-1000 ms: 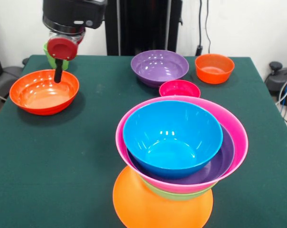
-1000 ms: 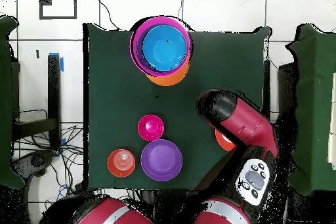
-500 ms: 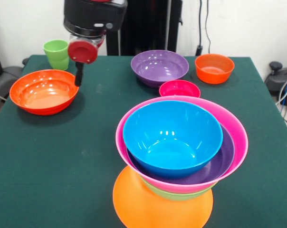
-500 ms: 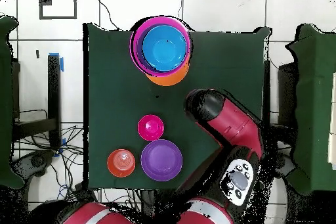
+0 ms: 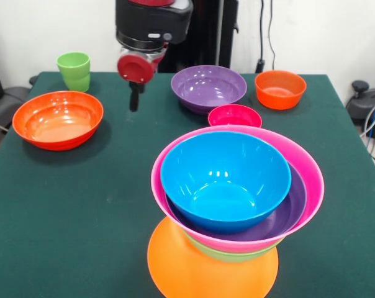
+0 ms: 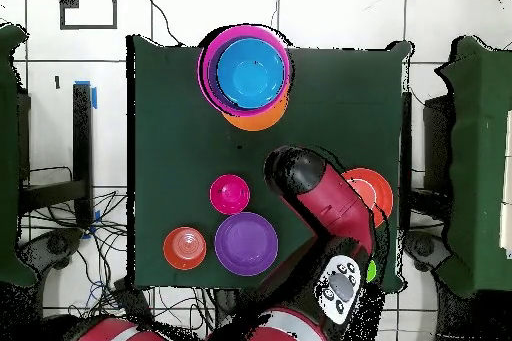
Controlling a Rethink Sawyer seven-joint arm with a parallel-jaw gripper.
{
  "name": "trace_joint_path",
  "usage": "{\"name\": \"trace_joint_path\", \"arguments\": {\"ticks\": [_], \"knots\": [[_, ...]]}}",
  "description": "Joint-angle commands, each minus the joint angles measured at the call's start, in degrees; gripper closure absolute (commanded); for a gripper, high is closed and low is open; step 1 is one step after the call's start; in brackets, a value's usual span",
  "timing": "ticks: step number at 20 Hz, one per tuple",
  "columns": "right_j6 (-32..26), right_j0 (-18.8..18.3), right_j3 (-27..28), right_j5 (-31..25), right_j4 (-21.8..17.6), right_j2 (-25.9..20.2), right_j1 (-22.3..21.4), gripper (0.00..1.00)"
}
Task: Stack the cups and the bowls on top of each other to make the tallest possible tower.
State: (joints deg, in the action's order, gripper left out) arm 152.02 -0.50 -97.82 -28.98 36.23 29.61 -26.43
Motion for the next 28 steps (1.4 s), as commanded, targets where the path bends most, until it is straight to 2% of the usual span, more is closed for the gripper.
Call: {"name": "trace_joint_path", "arguments": {"ticks": [1,8,12,18,22,28], "knots": [[14.47,0.85,-8.78,-2.01,6.02,-10.69,0.28,0.0],[13.42,-0.06,-15.68,1.84,12.58,-15.63,-1.85,0.0],[10.61,-1.09,-18.41,3.58,14.94,-17.59,-2.73,0.0],[6.56,-3.68,-23.18,9.71,17.15,-21.76,-3.63,0.0],[4.32,-7.9,-27.21,16.91,16.51,-26.77,-3.78,0.0],[6.63,-17.17,-29.77,29.21,7.78,-34.6,0.33,0.0]]}}
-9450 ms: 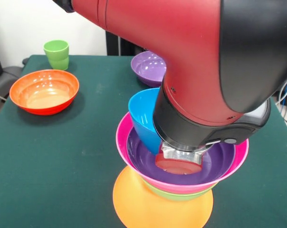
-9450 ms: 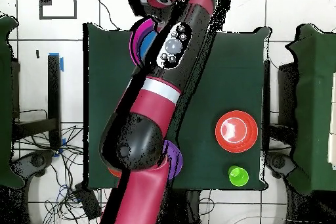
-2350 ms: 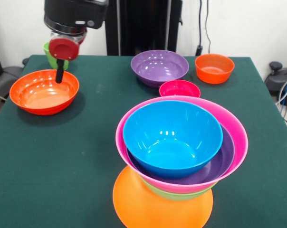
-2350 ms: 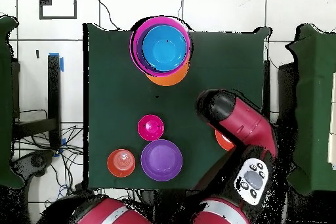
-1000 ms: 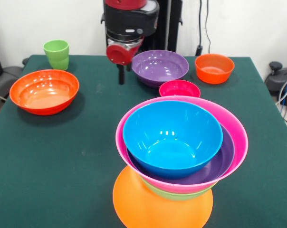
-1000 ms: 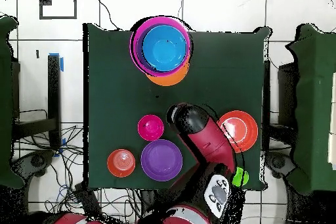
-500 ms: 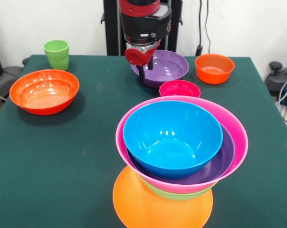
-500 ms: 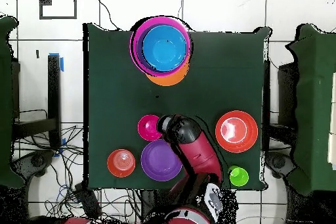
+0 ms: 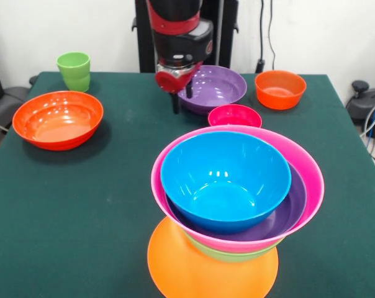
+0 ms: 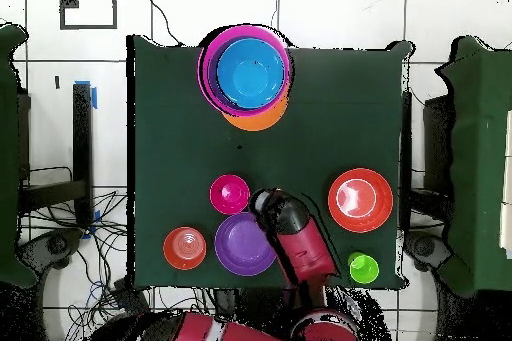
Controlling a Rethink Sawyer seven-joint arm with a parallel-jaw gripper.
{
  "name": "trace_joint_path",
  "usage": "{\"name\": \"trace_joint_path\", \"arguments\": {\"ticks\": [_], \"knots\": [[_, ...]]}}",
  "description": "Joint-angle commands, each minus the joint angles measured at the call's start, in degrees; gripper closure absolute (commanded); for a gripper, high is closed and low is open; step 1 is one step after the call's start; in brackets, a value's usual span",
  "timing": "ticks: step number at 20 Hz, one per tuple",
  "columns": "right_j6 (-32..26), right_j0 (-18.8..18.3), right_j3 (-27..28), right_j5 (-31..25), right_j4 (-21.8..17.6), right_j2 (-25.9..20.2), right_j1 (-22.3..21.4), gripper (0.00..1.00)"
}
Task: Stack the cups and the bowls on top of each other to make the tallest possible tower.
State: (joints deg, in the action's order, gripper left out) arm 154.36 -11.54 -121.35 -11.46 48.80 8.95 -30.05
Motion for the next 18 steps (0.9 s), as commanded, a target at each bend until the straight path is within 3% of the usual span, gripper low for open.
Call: {"name": "trace_joint_path", "arguments": {"ticks": [1,6,9,14,18], "knots": [[4.73,-6.95,-6.05,12.49,-6.1,-14.37,4.89,0.0],[6.24,-10.18,-5.35,14.92,-11.08,-16.18,9.19,0.0],[6.03,-11.29,-4.88,13.34,-12.23,-16.84,10.87,0.0],[6.67,-11.09,-5.14,12.44,-13.49,-16.18,9.93,0.0],[6.75,-9.63,-6.1,9.56,-13.16,-14.52,6.81,0.0]]}}
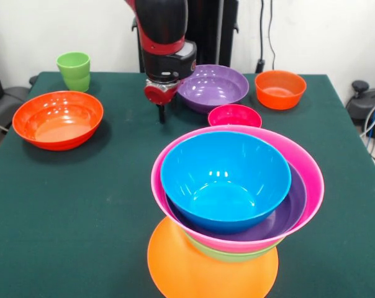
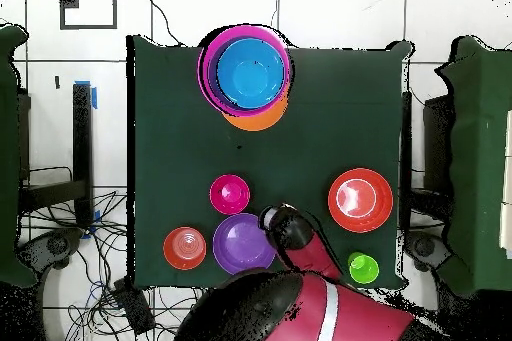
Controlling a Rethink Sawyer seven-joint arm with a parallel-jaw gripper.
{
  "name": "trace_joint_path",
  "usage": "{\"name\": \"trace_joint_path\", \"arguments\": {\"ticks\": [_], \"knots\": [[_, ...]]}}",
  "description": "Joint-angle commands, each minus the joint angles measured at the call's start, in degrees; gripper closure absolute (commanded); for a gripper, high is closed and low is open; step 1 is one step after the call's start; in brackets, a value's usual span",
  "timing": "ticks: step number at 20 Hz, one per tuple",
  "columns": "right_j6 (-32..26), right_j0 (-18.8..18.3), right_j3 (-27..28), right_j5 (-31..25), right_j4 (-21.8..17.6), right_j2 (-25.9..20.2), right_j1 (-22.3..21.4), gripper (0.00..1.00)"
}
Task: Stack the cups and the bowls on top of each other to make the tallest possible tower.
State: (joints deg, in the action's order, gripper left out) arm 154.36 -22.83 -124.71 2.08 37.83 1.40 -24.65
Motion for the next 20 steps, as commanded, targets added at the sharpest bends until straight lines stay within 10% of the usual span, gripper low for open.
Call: {"name": "trace_joint_path", "arguments": {"ticks": [1,20], "knots": [[6.66,1.99,-2.83,-4.53,-2.18,-6.47,0.66,0.0],[7.94,11.14,0.62,-16.21,0.01,3.51,-6.92,0.0]]}}
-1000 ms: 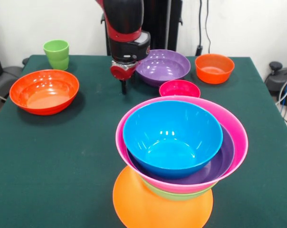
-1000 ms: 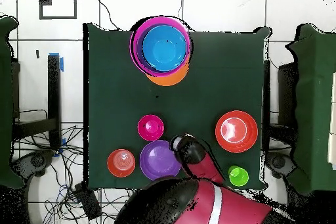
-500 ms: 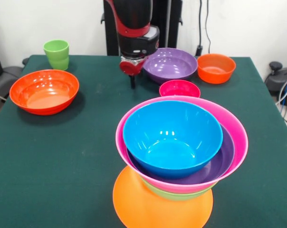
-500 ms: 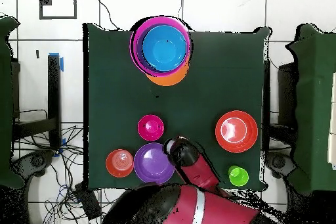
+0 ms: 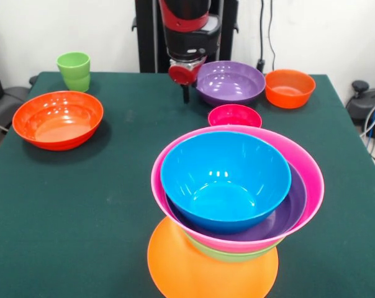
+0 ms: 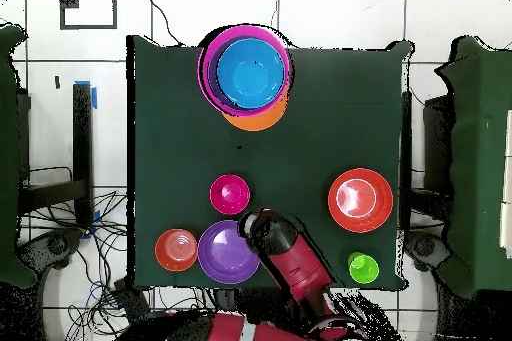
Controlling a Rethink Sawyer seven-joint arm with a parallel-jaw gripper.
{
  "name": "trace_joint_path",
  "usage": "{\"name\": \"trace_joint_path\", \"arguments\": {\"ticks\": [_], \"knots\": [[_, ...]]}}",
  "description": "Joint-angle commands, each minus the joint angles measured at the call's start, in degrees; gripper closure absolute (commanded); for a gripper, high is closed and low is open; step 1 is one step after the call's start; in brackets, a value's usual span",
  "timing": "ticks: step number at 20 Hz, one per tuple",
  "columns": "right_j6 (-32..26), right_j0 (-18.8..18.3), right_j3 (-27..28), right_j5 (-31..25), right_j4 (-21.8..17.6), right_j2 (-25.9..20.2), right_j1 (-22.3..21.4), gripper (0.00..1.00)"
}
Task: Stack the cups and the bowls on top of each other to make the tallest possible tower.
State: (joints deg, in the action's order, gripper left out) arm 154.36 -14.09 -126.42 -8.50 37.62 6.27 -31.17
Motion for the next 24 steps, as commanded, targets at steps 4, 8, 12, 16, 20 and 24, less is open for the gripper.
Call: {"name": "trace_joint_path", "arguments": {"ticks": [4,8,12,16,20,24], "knots": [[8.93,3.49,2.85,-5.64,1.22,-1.34,-0.02,0.0],[10.05,3.9,2.08,-4.73,2.4,-3.04,0.28,0.0],[10.91,3.96,1.06,-2.6,3.2,-5.05,1.12,0.0],[11.55,2.48,-0.25,0.62,3.65,-8.16,2.53,0.0],[12.41,1.25,-1.58,3.21,3.68,-10.51,3.39,0.0],[13.3,0.4,-1.74,5.1,3.55,-12.17,4.61,0.0]]}}
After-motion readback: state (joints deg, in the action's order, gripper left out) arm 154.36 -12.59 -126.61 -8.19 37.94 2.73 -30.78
